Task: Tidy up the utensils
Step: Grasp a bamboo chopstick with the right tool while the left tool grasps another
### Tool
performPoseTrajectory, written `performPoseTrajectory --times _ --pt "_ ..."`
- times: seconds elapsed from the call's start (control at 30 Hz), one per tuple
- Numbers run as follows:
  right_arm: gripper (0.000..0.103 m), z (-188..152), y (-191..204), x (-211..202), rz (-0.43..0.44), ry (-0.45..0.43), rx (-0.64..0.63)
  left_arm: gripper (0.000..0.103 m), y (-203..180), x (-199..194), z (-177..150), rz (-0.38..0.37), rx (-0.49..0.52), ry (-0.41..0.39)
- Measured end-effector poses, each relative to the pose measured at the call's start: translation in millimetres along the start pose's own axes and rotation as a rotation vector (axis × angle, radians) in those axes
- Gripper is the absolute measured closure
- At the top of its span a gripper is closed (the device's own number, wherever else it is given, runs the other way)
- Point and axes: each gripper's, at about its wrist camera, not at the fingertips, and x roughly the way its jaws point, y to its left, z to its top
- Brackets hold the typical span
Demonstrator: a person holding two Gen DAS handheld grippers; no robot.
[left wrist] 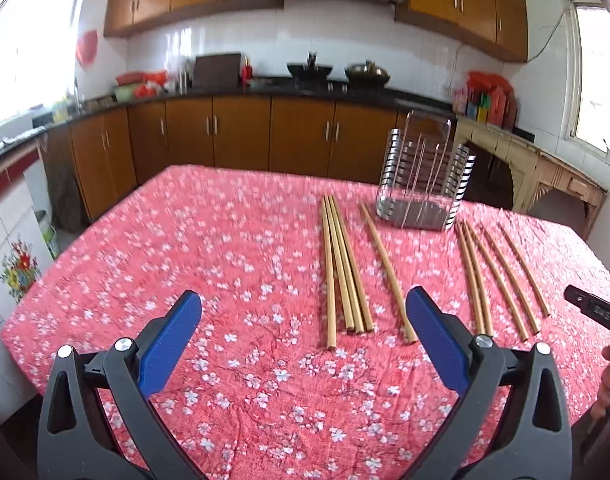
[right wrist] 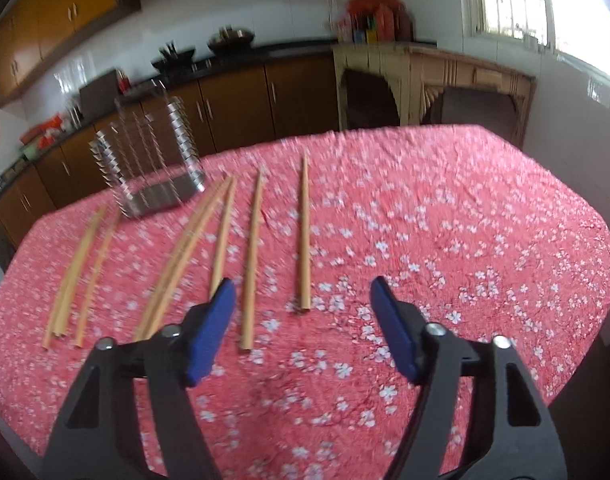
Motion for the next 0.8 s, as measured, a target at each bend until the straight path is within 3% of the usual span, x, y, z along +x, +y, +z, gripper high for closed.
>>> performPoseTrajectory --times 0.07,0.2,0.3,0.33,0.37,0.53,0.8 --pt "0.059 3.5 -1.0 21.5 -0.004 0.062 0.000 0.002 2.5 7.6 -0.2 0.003 0.006 0.024" --pt "0.068 6.2 0.4 49.7 -0.007 0.141 -0.005 0.008 1.8 20.9 -1.4 0.007 0.021 0.060" --pt "0.078 7.2 7.7 61.4 -0.053 0.145 -0.039 0.014 0.3 31.2 -3.1 0.007 0.033 0.098" --pt "0.090 8.4 10.7 61.1 -0.067 0.142 -0.047 0.017 0.5 35.4 -3.5 0.004 0.037 0.115" --pt "0.095 10.2 9.9 63.5 -0.064 0.147 -0.043 0.019 0.7 38.2 -3.9 0.002 0.039 0.128" --pt "0.095 25.8 -18.2 78.3 -0.128 0.145 0.026 0.035 -1.9 52.2 -4.7 -0.030 0.054 0.192" --pt "0.095 37.6 -41.6 87.9 -0.146 0.137 0.085 0.060 -11.0 82.1 -6.0 -0.039 0.084 0.294"
